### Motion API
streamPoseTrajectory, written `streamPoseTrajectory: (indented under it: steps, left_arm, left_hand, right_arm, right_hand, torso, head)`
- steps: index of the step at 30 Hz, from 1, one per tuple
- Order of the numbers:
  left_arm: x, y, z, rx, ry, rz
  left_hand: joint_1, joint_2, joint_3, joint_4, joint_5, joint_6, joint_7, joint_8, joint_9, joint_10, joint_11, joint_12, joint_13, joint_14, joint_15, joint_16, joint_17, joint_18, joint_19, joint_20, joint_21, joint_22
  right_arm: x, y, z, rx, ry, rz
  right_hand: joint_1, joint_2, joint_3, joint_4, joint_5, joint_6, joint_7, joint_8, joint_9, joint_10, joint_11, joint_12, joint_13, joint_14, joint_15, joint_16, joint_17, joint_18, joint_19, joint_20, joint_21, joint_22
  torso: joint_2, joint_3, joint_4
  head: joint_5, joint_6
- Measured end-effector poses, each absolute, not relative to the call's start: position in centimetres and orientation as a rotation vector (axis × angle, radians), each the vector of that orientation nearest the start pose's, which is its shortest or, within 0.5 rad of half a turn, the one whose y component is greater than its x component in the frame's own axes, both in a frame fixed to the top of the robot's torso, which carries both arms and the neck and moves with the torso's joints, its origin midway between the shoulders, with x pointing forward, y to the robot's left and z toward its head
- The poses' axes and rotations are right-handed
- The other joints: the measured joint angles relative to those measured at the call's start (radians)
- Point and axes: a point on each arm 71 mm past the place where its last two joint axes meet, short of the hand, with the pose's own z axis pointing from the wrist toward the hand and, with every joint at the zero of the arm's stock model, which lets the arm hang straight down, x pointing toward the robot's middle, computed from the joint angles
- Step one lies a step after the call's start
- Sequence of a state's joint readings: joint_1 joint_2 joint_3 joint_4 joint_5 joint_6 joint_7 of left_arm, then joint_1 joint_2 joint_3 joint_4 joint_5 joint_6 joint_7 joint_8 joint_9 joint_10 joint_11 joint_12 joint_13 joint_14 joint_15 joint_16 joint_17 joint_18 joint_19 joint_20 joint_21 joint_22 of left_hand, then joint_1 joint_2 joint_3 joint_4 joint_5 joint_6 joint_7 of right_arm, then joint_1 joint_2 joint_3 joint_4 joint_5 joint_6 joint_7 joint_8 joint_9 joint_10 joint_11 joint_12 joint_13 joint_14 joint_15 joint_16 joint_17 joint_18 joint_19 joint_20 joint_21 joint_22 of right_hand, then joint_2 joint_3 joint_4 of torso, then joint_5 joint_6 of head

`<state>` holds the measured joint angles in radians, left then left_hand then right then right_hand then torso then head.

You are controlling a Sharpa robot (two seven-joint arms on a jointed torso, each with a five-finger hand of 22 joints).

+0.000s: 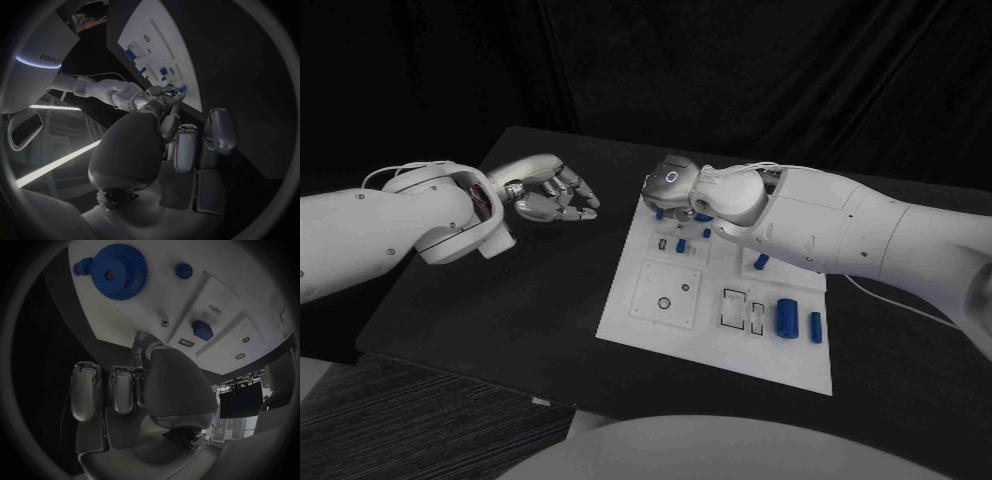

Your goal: Assemble the parts on the task board

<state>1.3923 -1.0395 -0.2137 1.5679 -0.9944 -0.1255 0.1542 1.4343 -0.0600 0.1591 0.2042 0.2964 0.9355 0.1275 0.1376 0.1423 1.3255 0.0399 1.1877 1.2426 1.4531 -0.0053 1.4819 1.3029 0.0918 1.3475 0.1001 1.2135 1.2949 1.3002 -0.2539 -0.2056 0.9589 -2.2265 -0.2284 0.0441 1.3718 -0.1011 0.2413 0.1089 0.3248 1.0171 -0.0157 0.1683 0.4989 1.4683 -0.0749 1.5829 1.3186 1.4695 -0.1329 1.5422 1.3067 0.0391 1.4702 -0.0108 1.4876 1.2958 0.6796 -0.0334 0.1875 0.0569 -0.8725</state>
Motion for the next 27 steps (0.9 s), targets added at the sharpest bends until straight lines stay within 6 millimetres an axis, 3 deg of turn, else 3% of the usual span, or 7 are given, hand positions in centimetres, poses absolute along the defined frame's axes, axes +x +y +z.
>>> streamPoseTrajectory:
  steps: [11,14,24,27]
  left_arm:
    - [47.34,27.43,-15.92,-0.067,1.841,-0.918]
    - [47.34,27.43,-15.93,-0.067,1.842,-0.918]
    - [47.35,27.46,-15.96,-0.068,1.845,-0.917]
    - [47.35,27.44,-15.97,-0.067,1.846,-0.917]
  left_hand:
    - [0.004,0.004,0.0,0.0,0.0,0.003,0.002,0.0,-0.002,0.0,0.0,0.0,0.0,0.0,0.0,0.0,0.0,0.0,0.0,0.0,0.0,0.0]
    - [0.004,0.004,0.0,0.0,0.0,0.005,0.001,0.0,-0.003,0.0,0.0,0.0,0.0,0.0,0.0,0.0,0.0,0.0,0.0,0.0,0.0,0.0]
    - [0.004,0.004,0.0,0.0,0.0,0.005,0.001,0.0,-0.003,0.0,0.0,0.0,0.0,0.0,0.0,0.0,0.0,0.0,0.0,0.0,0.0,0.0]
    - [0.004,0.004,0.0,0.0,0.0,0.005,0.001,0.0,-0.003,0.0,0.0,0.0,0.0,0.0,0.0,0.0,0.0,0.0,0.0,0.0,0.0,0.0]
  right_arm:
    - [54.09,-3.12,-20.85,-1.185,1.329,0.26]
    - [54.07,-3.08,-20.85,-1.186,1.329,0.261]
    - [54.08,-3.08,-20.86,-1.186,1.33,0.26]
    - [54.08,-3.07,-20.87,-1.186,1.332,0.259]
  right_hand:
    - [0.0,0.0,0.0,0.0,0.0,0.002,0.002,0.0,0.0,0.0,0.0,0.0,0.0,0.0,0.0,0.0,0.0,0.0,0.0,0.0,0.0,0.0]
    - [-0.01,0.01,0.0,0.0,0.0,0.003,0.003,-0.012,-0.001,0.0,0.0,0.0,0.0,0.0,0.0,0.0,0.0,0.0,0.0,0.0,0.0,0.0]
    - [-0.011,0.01,-0.008,-0.008,-0.002,0.003,0.004,-0.029,-0.001,0.0,0.0,0.0,0.0,0.0,0.0,0.0,0.0,0.0,0.0,0.0,0.0,0.0]
    - [-0.011,0.01,-0.008,-0.008,-0.017,-0.001,0.007,-0.047,-0.003,0.0,0.0,0.0,0.0,0.0,0.0,0.0,0.0,0.0,0.0,0.0,0.0,0.0]
  torso:
    - [0.0,0.0004,0.0005]
    - [0.0,0.0004,0.0005]
    - [0.0,0.0004,0.0004]
    - [0.0,0.0006,0.0004]
  head:
    - [0.0,0.0]
    - [0.0,0.0]
    - [0.001,0.0]
    - [0.001,0.0]
